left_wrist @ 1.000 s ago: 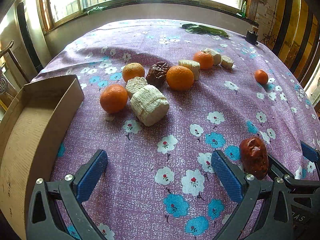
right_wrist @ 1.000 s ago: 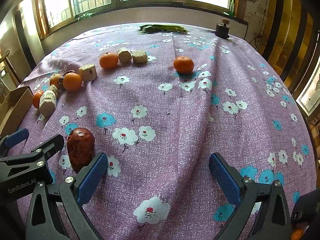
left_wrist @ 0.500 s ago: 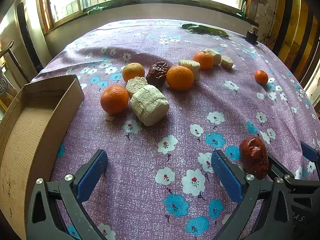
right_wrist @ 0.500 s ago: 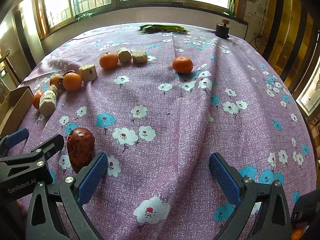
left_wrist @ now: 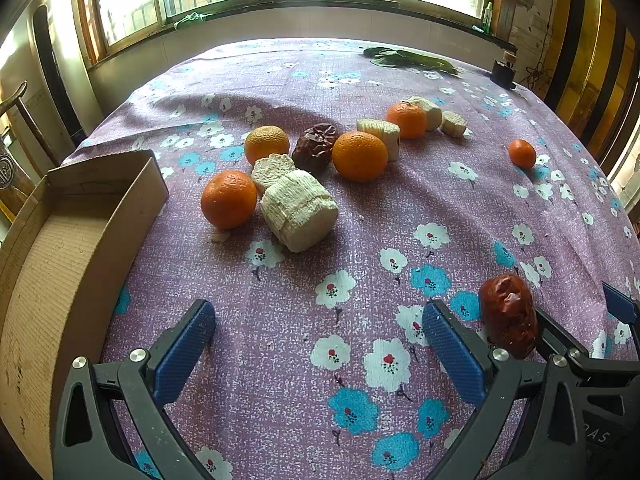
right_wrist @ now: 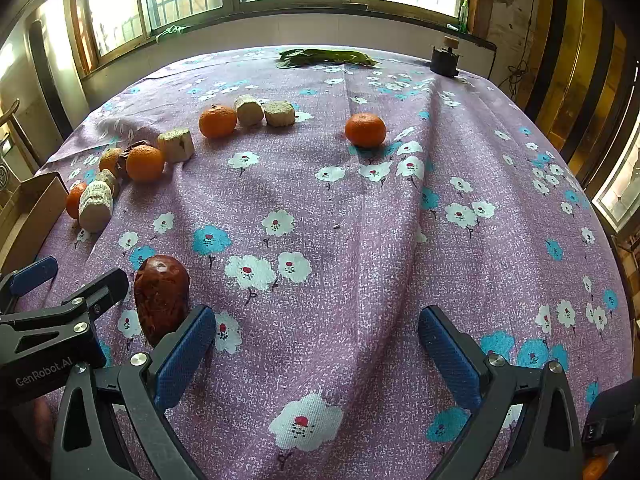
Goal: Organize fruits
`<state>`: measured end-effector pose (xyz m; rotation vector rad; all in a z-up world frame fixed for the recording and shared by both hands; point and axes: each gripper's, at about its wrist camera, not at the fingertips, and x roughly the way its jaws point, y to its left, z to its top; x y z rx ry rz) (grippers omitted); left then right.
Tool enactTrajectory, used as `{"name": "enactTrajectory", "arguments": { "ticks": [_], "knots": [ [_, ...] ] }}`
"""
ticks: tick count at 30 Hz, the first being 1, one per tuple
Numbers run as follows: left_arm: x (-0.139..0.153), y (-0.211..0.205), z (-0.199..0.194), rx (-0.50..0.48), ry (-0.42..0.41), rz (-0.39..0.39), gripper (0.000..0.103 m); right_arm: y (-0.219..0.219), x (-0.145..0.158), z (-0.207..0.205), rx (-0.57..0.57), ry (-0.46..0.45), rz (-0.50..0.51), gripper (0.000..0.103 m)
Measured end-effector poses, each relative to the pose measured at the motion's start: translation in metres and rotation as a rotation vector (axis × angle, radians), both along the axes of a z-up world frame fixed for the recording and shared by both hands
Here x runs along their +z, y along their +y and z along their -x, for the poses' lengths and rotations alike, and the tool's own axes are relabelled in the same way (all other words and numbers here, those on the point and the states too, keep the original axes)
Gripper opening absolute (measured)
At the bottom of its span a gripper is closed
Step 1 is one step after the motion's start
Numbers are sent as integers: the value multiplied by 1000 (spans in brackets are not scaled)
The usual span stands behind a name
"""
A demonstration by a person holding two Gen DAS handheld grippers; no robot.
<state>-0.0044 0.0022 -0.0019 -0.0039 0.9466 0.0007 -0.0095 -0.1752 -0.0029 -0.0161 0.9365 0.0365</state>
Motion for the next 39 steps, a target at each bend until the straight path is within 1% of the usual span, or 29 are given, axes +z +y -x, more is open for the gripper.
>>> {"name": "enactTrajectory", "arguments": {
  "ticks": [3,4,7,8,12,16,17,19,20,21,25,27,30,35,39],
  "knots": [
    [2,-1,-1,-8,26,-3,103,1,2,0,12,25,-8,103],
    [5,0,0,-7,21,-2,103,1,4,1,22,23,-24,103],
    [19,5,9,-14,-36,8,103,-1,17,7,29,-30,-48,103],
    [25,6,12,-16,-43,7,103,-2,23,10,29,-50,-53,103],
    [45,7,20,-21,-95,-20,103,-3,41,20,49,-96,-94,103],
    [56,9,25,-15,-112,-2,103,0,52,27,65,-121,-115,103],
    [56,10,23,-14,-82,8,103,1,53,28,70,-124,-115,103],
    [59,9,26,-16,-101,9,103,2,56,31,77,-130,-114,103],
    [59,11,26,-14,-95,18,103,1,57,32,81,-132,-117,103],
    [60,12,29,-10,-113,40,103,1,58,33,84,-132,-120,103],
    [62,11,32,-16,-129,46,103,0,59,36,97,-135,-119,103],
    [62,13,33,-14,-134,76,103,1,59,37,105,-137,-109,103],
    [62,13,33,-18,-131,99,103,2,59,39,117,-141,-99,102],
    [56,5,35,-41,-113,59,103,-2,54,38,118,-129,-84,96],
    [47,-11,37,-111,-86,48,103,-15,50,38,82,-115,-63,91]
  ]
}}
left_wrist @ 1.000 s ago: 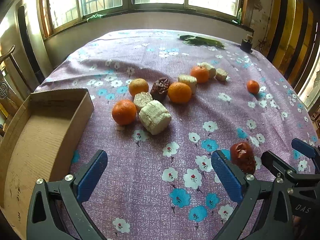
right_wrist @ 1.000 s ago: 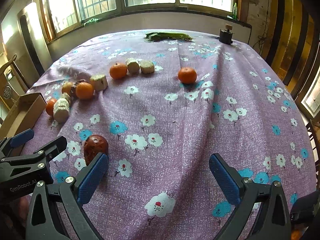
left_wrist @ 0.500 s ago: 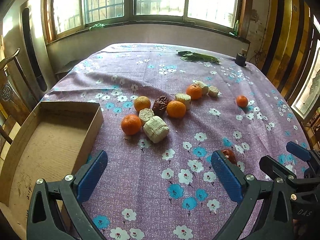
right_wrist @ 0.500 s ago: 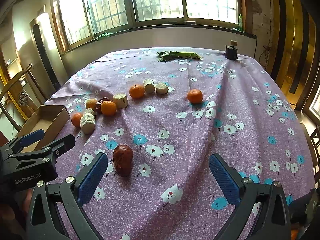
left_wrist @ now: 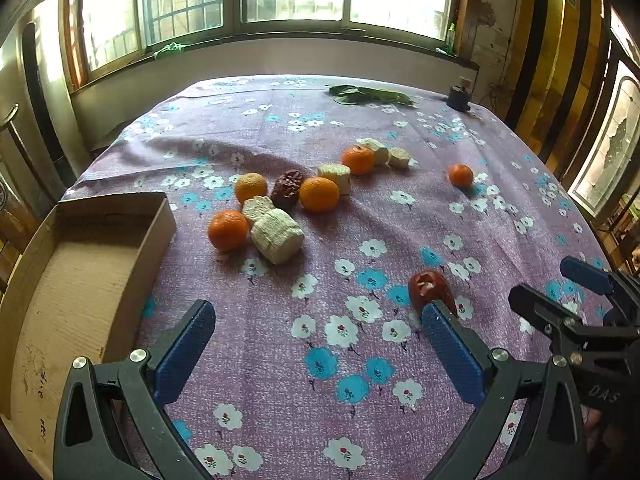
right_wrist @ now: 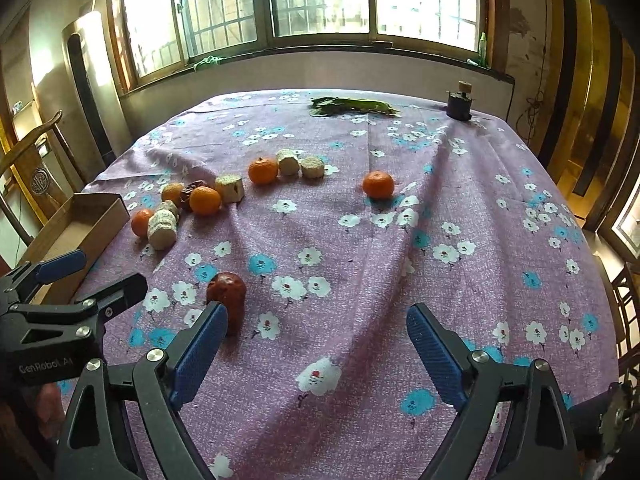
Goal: Organize fruits
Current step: 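Reach the left tool to the red date and close on it, then carry the red date toward the box with the left tool while the right tool grasps a white yam chunk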
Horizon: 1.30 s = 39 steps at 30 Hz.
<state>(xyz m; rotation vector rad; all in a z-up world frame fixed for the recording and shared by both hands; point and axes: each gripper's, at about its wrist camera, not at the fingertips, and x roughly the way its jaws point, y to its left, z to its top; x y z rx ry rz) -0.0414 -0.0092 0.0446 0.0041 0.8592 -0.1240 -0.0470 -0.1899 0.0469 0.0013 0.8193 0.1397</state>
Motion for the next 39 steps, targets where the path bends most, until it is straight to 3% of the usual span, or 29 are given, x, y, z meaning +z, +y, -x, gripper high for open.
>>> {"name": "enactTrajectory", "arguments": {
  "ticks": [6,11,13,15,17,18,22,27,35,39],
  "knots": [
    [-10,-32,-4,-97,27,0,103,-15,-5,-3,-37,21,23,80],
    [-20,-50,-19,-125,56,-2,99,-33,-8,-5,-89,31,18,79],
    [-24,-56,-24,-136,69,-6,86,-37,-7,-7,-92,31,13,79],
    [-29,-63,-29,-153,92,-6,63,-39,-7,-8,-99,32,14,79],
    [-34,-66,-31,-163,110,5,48,-38,-6,-10,-97,32,19,79],
    [-33,-66,-31,-165,99,-3,28,-38,-5,-10,-94,32,17,79],
    [-32,-53,-31,-158,117,38,28,-29,-2,-12,-67,30,4,79],
    [-9,-11,-14,-96,67,49,28,-1,1,-17,40,37,-37,79],
    [18,69,2,49,28,42,28,85,-4,-44,295,74,-90,65],
    [20,93,3,99,26,45,28,122,-13,-66,362,103,-81,64]
  ]
}}
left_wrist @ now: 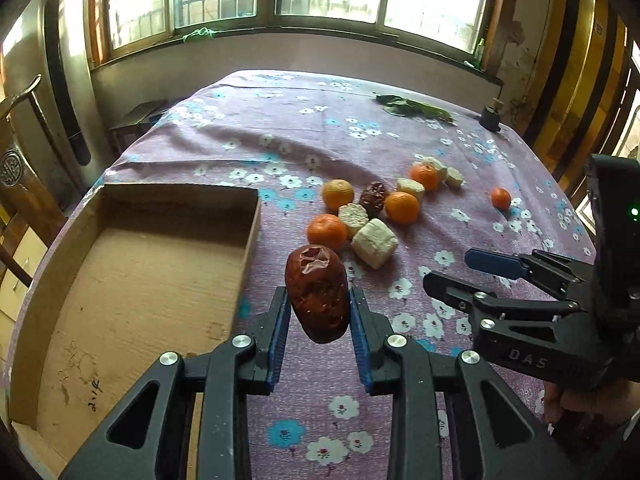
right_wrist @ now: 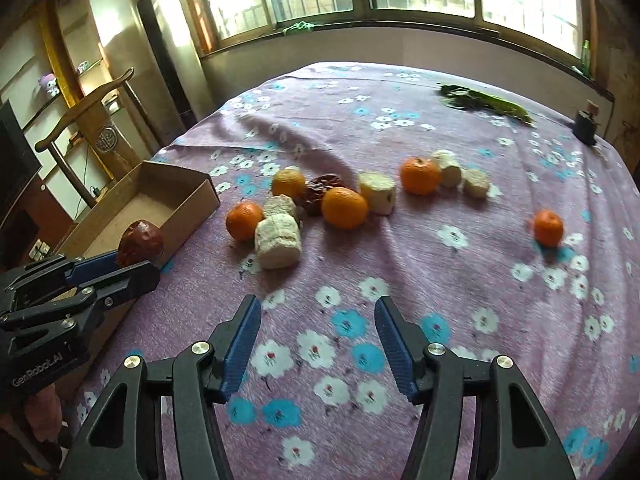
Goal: Organize fruits
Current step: 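Carry the red date toward the box with the left tool while the right tool grasps a white yam chunk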
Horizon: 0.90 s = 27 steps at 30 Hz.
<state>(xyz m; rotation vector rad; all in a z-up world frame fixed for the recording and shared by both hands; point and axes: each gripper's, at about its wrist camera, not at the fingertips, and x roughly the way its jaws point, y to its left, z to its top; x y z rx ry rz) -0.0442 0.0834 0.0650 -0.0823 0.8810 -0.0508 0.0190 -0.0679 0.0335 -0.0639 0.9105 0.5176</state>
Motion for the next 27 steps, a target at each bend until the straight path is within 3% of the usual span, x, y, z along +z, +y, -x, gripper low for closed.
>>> {"name": "enactTrajectory", "arguments": {
  "ticks": [6,8,10,12,19,27],
  "knots": [
    [1,20,0,38,2,-7,28,39,-15,-28,66,23,32,61],
    [1,25,0,48,3,-6,28,47,-22,-35,93,46,46,41],
    [1,31,0,61,5,-7,28,49,-25,-39,93,35,56,37],
    [1,36,0,73,9,-1,28,44,-23,-40,79,61,27,37],
    [10,55,5,109,3,-1,28,41,9,-20,93,9,-43,37],
    [22,100,6,192,6,-11,28,102,38,-9,240,-35,-78,37]
  ]
}}
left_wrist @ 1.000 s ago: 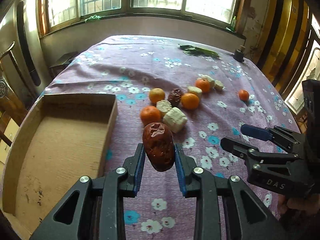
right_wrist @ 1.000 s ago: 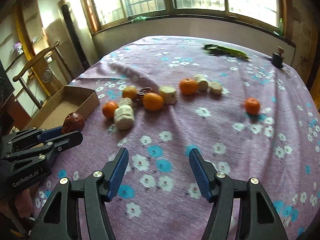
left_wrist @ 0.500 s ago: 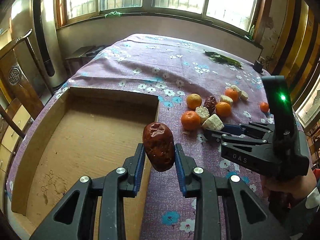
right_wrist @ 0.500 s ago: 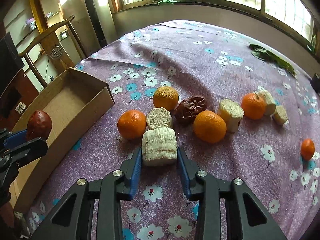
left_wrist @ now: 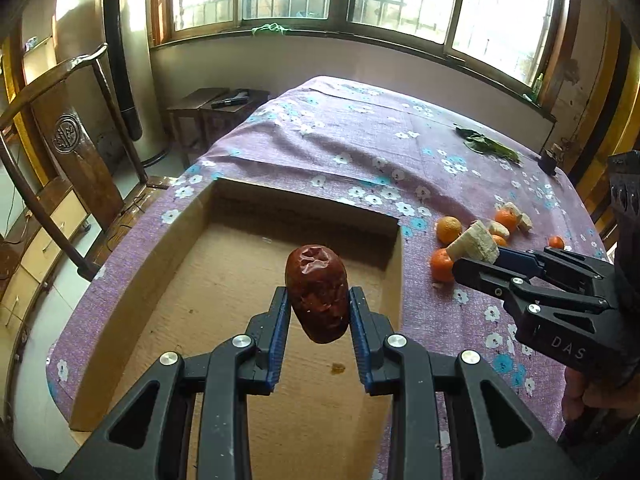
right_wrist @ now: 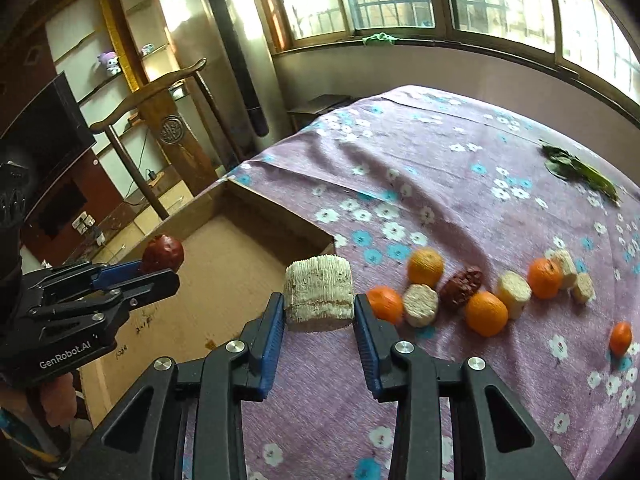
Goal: Organize fruits
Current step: 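Carry the red date toward the box with the left tool while the right tool grasps a white yam chunk, then release the date into the box with the left tool while the right tool drops the yam chunk there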
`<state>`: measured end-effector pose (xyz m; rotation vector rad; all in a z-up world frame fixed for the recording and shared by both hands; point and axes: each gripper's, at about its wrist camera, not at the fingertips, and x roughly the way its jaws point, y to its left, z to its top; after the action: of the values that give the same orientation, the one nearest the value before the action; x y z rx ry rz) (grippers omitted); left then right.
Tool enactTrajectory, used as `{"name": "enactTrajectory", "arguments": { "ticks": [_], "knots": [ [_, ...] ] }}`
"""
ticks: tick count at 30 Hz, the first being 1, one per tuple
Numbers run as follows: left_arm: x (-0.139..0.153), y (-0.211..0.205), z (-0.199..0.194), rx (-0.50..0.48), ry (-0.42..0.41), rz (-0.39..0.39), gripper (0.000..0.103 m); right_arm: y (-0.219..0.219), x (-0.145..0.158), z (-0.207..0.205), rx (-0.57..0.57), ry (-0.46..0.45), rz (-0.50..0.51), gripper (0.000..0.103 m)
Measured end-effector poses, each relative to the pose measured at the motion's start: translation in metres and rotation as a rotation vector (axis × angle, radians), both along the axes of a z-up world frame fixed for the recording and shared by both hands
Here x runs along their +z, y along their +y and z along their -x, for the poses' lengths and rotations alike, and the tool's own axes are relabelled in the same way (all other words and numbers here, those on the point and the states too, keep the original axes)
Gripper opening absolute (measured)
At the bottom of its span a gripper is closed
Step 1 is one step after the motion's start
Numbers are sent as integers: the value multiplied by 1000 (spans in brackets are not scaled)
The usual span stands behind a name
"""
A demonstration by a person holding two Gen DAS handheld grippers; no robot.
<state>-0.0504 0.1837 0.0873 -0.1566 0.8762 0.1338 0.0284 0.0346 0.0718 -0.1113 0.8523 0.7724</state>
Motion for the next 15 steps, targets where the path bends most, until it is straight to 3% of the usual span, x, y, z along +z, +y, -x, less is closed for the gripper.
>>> {"name": "enactTrajectory", "arguments": {
  "ticks": [7,15],
  "knots": [
    [-24,28,-19,67,78,-6,28,61,-20,-10,95,38,47,38],
    [-46,49,-28,143,144,-5,28,100,-46,-19,139,68,117,38]
  ]
}}
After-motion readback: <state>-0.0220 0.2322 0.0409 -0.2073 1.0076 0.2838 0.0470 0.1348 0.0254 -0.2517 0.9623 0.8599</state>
